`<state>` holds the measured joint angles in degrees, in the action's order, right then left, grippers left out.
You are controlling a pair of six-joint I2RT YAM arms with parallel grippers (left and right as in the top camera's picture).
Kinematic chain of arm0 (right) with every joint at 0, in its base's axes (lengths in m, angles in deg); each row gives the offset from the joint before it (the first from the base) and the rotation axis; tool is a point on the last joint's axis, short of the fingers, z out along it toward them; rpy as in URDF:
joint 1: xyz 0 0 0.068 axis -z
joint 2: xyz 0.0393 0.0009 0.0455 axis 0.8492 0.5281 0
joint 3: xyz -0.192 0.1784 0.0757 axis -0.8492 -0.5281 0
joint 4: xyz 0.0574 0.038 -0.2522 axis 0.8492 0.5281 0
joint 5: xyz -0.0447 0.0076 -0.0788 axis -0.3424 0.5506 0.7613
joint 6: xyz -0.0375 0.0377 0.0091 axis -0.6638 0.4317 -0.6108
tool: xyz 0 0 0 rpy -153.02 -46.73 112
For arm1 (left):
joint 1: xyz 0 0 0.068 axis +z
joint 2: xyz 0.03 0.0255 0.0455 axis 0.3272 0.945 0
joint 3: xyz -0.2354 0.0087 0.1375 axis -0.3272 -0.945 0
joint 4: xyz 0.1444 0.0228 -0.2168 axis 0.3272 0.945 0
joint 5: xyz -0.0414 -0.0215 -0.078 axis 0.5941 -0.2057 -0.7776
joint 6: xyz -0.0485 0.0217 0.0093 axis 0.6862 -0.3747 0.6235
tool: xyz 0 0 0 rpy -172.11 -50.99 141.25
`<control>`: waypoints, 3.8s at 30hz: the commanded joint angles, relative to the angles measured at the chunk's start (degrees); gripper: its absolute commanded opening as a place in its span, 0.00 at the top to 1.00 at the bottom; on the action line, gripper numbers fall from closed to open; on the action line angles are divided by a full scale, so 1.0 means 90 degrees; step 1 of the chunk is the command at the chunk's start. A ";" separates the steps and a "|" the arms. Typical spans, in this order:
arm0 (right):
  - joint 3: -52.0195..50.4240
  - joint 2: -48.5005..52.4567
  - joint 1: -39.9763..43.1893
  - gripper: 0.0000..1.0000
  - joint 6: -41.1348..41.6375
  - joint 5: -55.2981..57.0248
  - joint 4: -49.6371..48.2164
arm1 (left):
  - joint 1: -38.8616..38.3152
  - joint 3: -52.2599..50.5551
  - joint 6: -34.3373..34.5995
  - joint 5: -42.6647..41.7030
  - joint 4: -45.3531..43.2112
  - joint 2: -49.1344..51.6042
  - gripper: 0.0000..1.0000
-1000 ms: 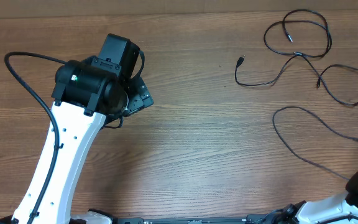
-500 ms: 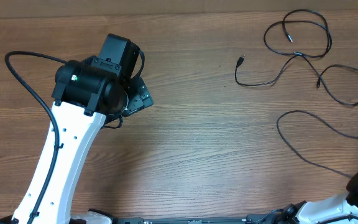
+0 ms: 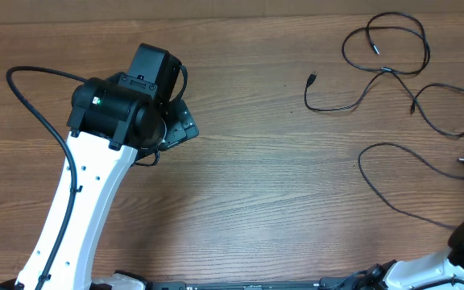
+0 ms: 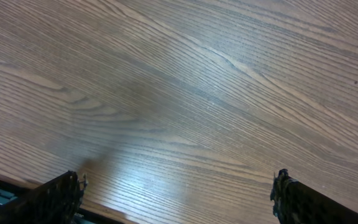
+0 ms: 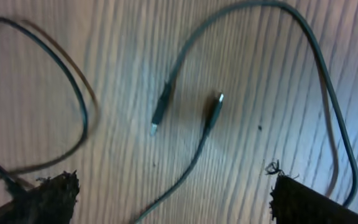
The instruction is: Untangle cables
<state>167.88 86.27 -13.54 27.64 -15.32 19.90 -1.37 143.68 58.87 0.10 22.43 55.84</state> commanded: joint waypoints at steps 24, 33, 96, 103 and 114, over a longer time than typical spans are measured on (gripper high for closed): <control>-0.1826 0.0136 -0.0420 0.56 -0.0063 -0.0041 -0.1639 | 0.0022 0.0129 -0.0078 0.0109 0.0039 -0.0027 0.01; -0.1826 0.0544 -0.0879 0.51 -0.0034 -0.0010 -0.1756 | 0.0022 0.0129 -0.0080 0.0107 0.0012 -0.0027 0.01; -0.0590 0.0532 -0.0952 0.38 0.0624 -0.0102 -0.0763 | 0.0022 0.0129 -0.0104 0.0104 -0.0032 -0.0027 0.00; -0.0809 0.0687 -0.0952 0.39 0.0622 0.0685 -0.0998 | 0.0022 0.0129 -0.0100 0.0102 -0.0056 -0.0027 0.00; -0.0814 0.1008 -0.0952 0.48 0.0214 -0.0391 -0.1438 | 0.0022 0.0129 -0.0100 0.0102 -0.0061 -0.0027 0.01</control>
<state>160.93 95.38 -21.89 31.29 -15.82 7.42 -1.37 143.68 58.85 0.10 21.99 55.84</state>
